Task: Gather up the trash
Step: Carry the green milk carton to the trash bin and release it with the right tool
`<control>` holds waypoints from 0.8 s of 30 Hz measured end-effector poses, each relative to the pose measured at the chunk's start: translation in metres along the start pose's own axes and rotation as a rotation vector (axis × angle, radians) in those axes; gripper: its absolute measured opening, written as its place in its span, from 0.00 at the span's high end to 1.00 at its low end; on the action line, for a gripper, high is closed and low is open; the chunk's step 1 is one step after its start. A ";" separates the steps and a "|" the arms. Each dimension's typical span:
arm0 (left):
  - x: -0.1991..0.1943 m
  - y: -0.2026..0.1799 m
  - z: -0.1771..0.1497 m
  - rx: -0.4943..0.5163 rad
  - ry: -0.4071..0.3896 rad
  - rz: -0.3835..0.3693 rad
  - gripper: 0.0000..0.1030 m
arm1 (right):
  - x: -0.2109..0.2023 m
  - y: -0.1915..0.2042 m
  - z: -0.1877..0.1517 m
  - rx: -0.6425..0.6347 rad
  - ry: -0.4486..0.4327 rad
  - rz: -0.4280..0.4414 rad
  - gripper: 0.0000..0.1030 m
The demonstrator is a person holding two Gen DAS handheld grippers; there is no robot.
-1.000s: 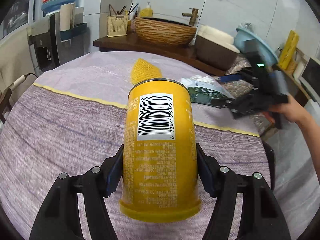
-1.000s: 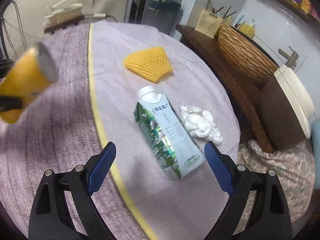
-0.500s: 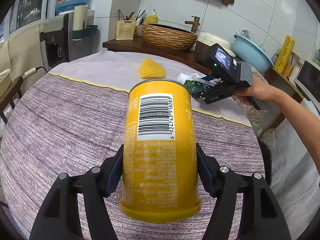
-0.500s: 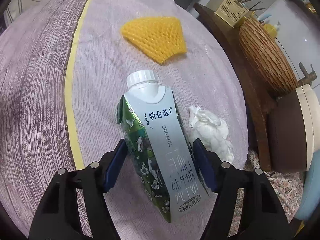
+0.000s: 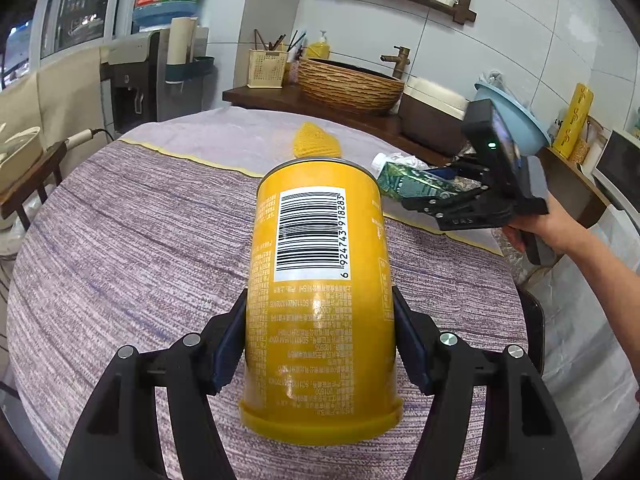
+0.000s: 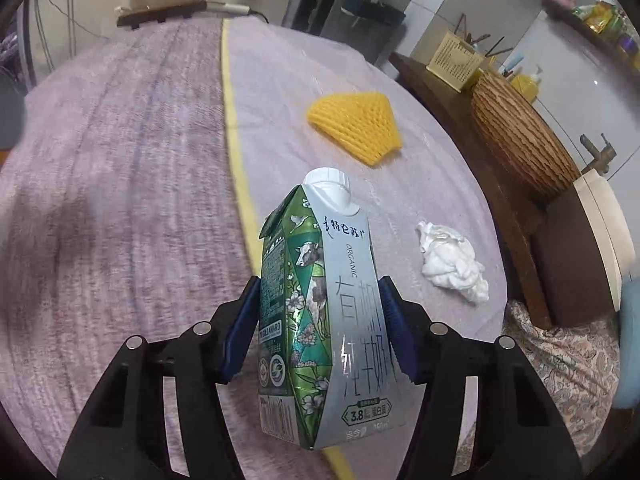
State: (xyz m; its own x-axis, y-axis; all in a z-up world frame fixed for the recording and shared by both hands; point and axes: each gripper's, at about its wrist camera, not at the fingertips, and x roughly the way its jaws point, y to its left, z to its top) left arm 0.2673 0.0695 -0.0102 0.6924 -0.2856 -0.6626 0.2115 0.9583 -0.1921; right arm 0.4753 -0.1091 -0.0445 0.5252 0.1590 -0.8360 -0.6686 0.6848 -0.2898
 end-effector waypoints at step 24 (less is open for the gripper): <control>-0.037 -0.094 -0.038 0.031 -0.107 -0.098 0.37 | -0.175 0.064 -0.140 0.433 -0.395 0.013 0.43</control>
State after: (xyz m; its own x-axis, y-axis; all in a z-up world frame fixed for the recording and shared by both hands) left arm 0.1952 -0.0100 0.0046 0.7364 -0.3788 -0.5605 0.3017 0.9255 -0.2290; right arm 0.2671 -0.1928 0.0181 0.7304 0.3653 -0.5772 -0.4440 0.8960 0.0052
